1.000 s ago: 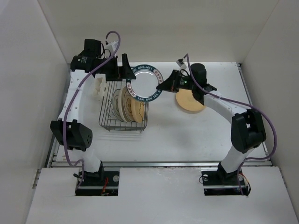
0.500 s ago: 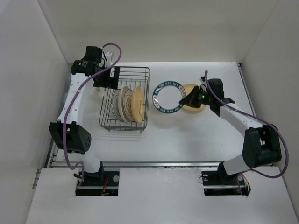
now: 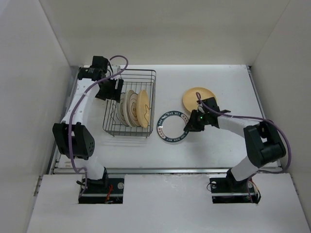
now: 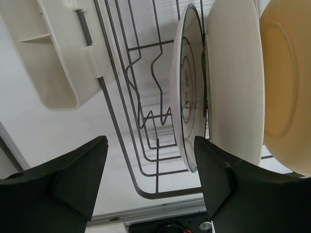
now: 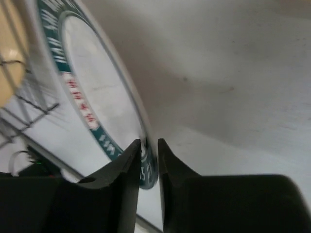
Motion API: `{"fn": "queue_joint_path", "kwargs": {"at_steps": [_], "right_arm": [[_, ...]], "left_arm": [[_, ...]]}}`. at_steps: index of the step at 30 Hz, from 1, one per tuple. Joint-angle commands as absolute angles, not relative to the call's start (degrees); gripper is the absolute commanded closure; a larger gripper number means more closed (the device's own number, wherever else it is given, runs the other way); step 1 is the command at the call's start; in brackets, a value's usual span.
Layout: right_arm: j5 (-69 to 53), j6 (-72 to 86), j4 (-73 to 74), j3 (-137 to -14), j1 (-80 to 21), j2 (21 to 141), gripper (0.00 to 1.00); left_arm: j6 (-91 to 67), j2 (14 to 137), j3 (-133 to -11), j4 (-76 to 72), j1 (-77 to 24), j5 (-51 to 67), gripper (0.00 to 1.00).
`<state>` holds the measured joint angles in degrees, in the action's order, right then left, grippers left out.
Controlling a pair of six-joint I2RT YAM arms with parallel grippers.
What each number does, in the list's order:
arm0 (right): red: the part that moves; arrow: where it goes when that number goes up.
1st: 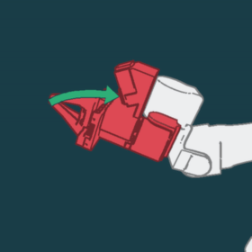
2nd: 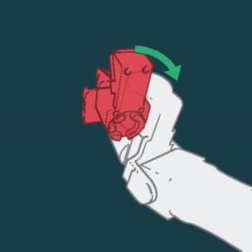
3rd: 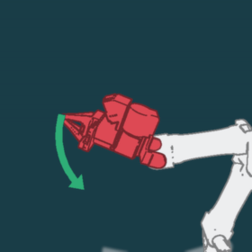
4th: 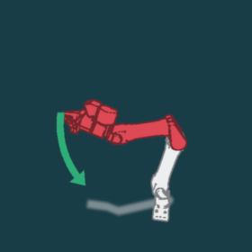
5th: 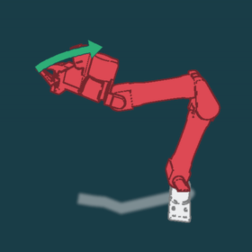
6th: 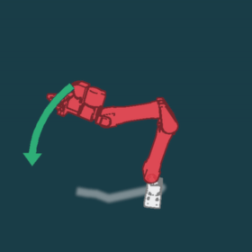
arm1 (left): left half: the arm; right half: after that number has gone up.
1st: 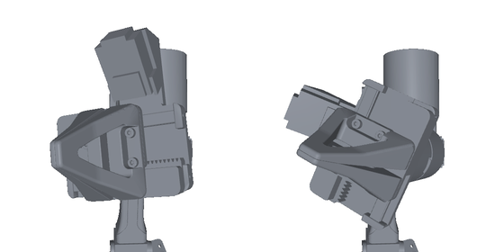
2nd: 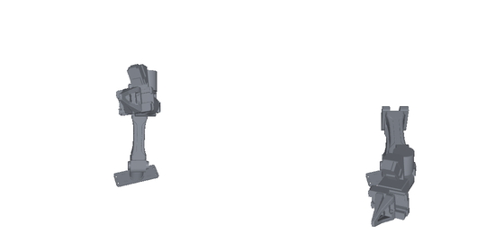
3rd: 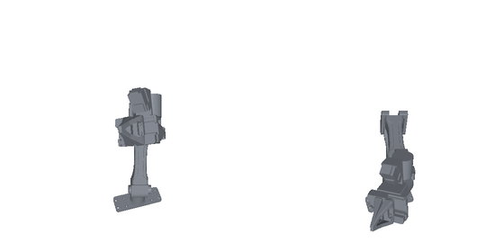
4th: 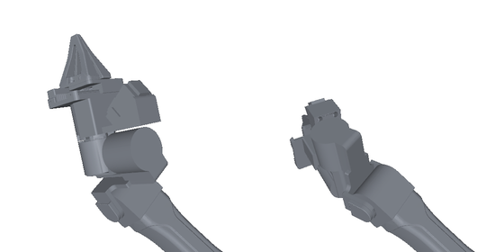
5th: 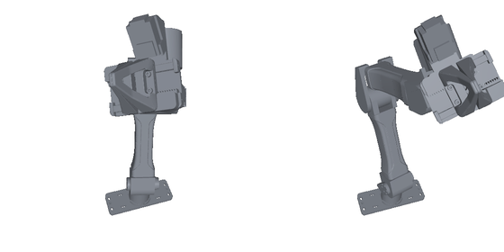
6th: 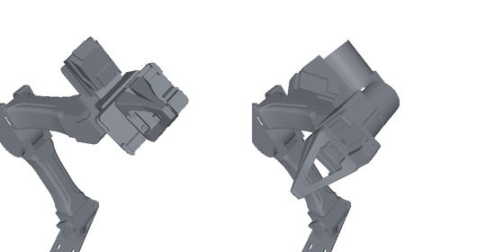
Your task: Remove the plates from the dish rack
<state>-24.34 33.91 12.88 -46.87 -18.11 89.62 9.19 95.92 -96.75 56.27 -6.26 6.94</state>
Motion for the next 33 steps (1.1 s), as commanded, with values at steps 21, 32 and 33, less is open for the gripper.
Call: {"fn": "queue_joint_path", "kwargs": {"at_steps": [21, 32, 33], "right_arm": [[-12.4, 28.8, 22.0, -54.3, -19.9, 86.8, 0.21], [-10.5, 27.1, 26.7, -61.0, -19.9, 83.7, 0.18], [-10.5, 27.1, 26.7, -61.7, -19.9, 82.6, 0.18]], "left_arm": [[4.9, 104.8, -105.7, 64.9, -6.1, 11.6, 1.00], [1.6, 100.8, -120.6, 63.8, -6.1, 2.7, 1.00], [2.1, 100.3, -121.2, 62.1, -6.1, 1.8, 1.00]]}}
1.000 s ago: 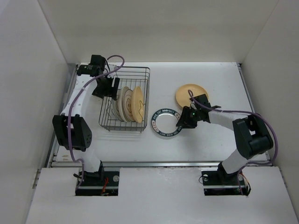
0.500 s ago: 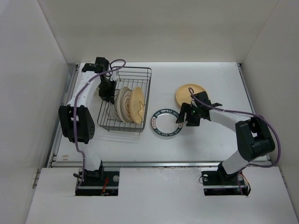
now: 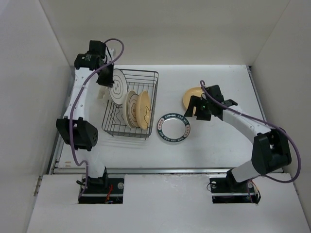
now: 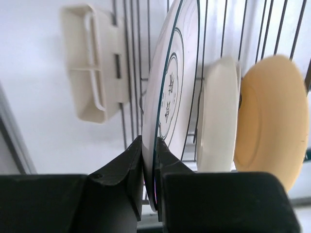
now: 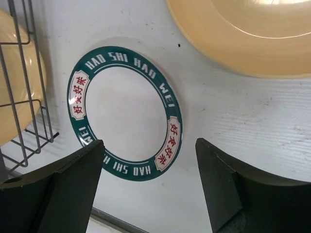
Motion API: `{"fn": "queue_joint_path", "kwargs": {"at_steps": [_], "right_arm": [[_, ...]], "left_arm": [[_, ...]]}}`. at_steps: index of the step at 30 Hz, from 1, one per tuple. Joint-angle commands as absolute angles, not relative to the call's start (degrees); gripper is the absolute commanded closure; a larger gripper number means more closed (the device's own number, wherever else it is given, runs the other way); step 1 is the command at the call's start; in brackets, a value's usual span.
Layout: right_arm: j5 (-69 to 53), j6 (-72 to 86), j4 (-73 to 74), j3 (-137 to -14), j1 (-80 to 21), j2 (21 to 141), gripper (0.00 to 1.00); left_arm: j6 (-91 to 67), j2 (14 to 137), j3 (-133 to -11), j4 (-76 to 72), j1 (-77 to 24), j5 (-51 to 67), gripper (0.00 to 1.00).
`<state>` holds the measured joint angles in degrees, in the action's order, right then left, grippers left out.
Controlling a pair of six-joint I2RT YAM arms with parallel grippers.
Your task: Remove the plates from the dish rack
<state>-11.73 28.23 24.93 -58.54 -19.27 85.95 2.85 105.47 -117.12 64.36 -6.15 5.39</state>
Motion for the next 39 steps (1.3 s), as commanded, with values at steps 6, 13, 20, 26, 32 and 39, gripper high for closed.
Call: {"fn": "queue_joint_path", "kwargs": {"at_steps": [6, 13, 20, 26, 32, 39], "right_arm": [[-19.0, 24.4, 23.0, -67.0, -19.9, 79.9, 0.17], [-30.7, 27.5, 8.7, -71.5, -21.5, 76.5, 0.13], [-39.0, 30.7, 2.5, -76.2, -22.8, 81.6, 0.08], [-44.1, 35.3, -3.9, -75.2, -23.4, 86.3, 0.11], [-44.1, 37.7, -6.2, -73.9, -23.4, 88.0, 0.82], [-37.3, 39.4, -4.3, -72.9, -23.4, 86.7, 1.00]], "left_arm": [[3.4, 93.4, -123.0, 53.5, -6.1, 2.0, 1.00], [-1.6, 93.2, -126.5, 55.4, -6.1, 31.2, 1.00], [-8.6, 94.4, -112.4, 48.5, -6.1, 65.5, 1.00], [-22.1, 94.4, -103.7, 32.3, -6.1, 74.4, 1.00], [-22.1, 94.4, -102.1, 32.3, -6.1, 75.7, 1.00], [-3.6, 95.0, -108.8, 53.3, -8.1, 63.0, 0.40]]}}
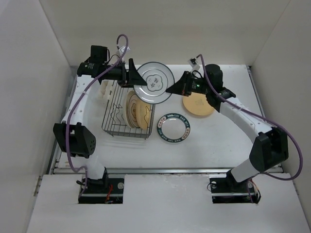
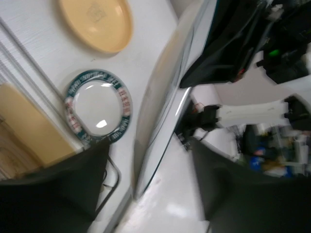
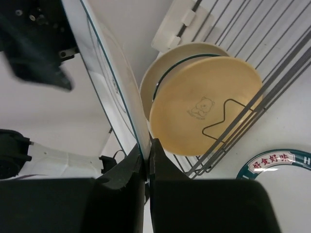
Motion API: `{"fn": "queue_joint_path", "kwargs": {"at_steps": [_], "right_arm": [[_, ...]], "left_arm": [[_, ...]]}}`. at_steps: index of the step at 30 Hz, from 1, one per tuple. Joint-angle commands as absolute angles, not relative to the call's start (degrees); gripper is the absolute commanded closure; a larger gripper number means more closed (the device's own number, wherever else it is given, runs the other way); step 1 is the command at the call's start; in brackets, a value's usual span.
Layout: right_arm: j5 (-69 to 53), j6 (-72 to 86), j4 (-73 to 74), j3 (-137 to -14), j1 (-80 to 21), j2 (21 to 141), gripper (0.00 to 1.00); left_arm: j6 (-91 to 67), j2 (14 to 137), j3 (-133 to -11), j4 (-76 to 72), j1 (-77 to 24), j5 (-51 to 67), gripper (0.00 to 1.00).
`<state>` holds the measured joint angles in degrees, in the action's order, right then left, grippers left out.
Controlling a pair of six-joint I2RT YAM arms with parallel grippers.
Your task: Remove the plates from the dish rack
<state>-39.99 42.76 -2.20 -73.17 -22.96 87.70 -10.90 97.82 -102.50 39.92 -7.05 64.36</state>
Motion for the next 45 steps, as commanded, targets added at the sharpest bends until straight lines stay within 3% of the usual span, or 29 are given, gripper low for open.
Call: {"fn": "queue_joint_path", "kwargs": {"at_steps": [1, 2, 3, 8, 12, 19, 25, 29, 31, 32, 33, 35, 40, 45], "right_arm": [[-36.5, 39.9, -3.3, -72.9, -23.4, 86.0, 1.00], [-35.1, 39.9, -1.1, -72.9, -22.2, 86.0, 1.00], [-35.1, 39.9, -0.1, -72.9, -21.7, 85.4, 1.00], [-33.2, 42.1, 2.8, -68.1, -16.6, 79.9, 1.00], [-29.9, 39.4, 11.2, -63.1, -14.3, 76.6, 1.00], [-26.1, 31.8, 18.5, -55.6, -14.3, 80.7, 1.00], [-26.8, 27.8, 18.5, -54.1, -14.3, 87.7, 1.00], [-26.8, 25.6, 19.9, -55.7, -15.6, 91.5, 0.99], [-25.5, 24.7, 21.9, -57.6, -17.8, 93.4, 0.86], [-24.2, 24.0, 22.8, -58.1, -18.5, 93.4, 0.75], [-22.7, 24.0, 24.9, -58.1, -19.2, 94.3, 0.56], [-17.5, 23.3, 27.3, -60.1, -21.4, 94.9, 0.42], [-7.0, 22.1, 34.8, -63.2, -25.3, 96.7, 0.26], [-2.1, 22.6, 34.8, -64.3, -27.1, 96.7, 0.23]], "left_arm": [[3.5, 95.6, -110.7, 56.7, -9.0, 55.1, 0.20], [5.5, 95.6, -112.5, 60.8, -10.9, 50.7, 0.03], [6.6, 95.6, -113.7, 61.6, -11.5, 46.8, 0.00], [4.2, 91.0, -112.2, 56.4, -11.5, 21.1, 0.00], [4.8, 88.3, -107.8, 52.6, -11.5, 10.0, 0.00], [12.3, 87.3, -103.7, 49.6, -11.5, 5.7, 0.00], [10.3, 90.8, -111.5, 51.0, -11.5, -1.0, 0.00], [13.6, 90.2, -108.9, 51.0, -11.5, 4.8, 0.00], [16.0, 90.2, -107.2, 51.7, -12.4, 4.8, 0.00], [16.0, 90.2, -106.0, 51.7, -12.9, 3.4, 0.00], [16.0, 90.2, -106.0, 52.4, -14.1, 0.9, 0.00], [17.7, 90.2, -104.2, 53.8, -15.5, -1.9, 0.00], [17.7, 90.8, -102.0, 54.8, -18.1, -7.8, 0.00], [14.4, 93.0, -103.4, 57.6, -18.6, -9.5, 0.03]]}}
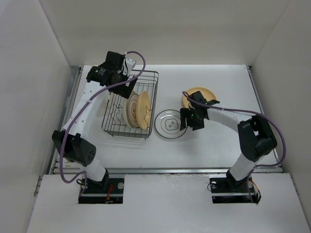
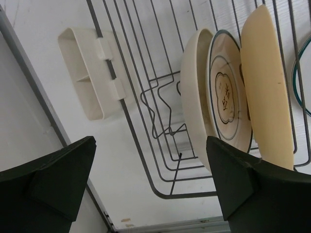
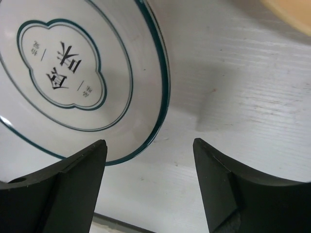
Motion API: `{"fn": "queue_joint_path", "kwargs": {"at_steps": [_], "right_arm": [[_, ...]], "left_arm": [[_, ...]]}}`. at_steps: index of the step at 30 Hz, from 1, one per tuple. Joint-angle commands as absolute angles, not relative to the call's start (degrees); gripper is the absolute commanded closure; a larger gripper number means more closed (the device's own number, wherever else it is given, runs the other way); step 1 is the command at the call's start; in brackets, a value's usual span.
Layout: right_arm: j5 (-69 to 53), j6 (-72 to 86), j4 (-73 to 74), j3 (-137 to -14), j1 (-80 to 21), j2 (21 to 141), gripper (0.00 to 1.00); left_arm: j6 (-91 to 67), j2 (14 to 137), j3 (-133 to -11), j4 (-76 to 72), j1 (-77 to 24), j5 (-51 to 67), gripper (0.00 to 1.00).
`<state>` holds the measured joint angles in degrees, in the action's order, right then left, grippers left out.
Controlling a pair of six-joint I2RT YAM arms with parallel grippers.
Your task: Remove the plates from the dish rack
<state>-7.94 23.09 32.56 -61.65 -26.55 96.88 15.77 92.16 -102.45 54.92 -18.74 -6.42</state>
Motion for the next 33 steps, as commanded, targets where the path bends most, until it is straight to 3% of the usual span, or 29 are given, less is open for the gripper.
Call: {"fn": "queue_joint_path", "kwargs": {"at_steps": [1, 7, 14, 20, 28, 33], "right_arm": [[-1.6, 22.6, 34.8, -64.3, -27.1, 96.7, 0.23], [-2.8, 23.7, 33.1, -64.9, -27.1, 96.0, 0.23], [-2.8, 23.7, 33.1, -65.6, -27.1, 96.0, 0.24], [-2.8, 23.7, 32.6, -63.8, -27.6, 95.4, 0.24], [-2.8, 23.7, 32.6, -63.3, -27.6, 94.8, 0.25], [-2.2, 23.7, 32.6, -63.3, -28.1, 94.8, 0.25]], "left_arm": [[14.4, 93.0, -104.1, 58.3, -18.6, -9.5, 0.10], [13.4, 96.6, -104.6, 61.8, -19.2, -7.0, 0.22], [10.5, 97.1, -106.3, 60.6, -19.2, -5.5, 0.22], [9.0, 95.9, -108.5, 58.3, -20.3, -12.5, 0.24], [11.4, 95.8, -108.3, 57.2, -24.0, -14.4, 0.18], [11.4, 99.2, -106.6, 57.9, -24.0, -13.9, 0.28]]}}
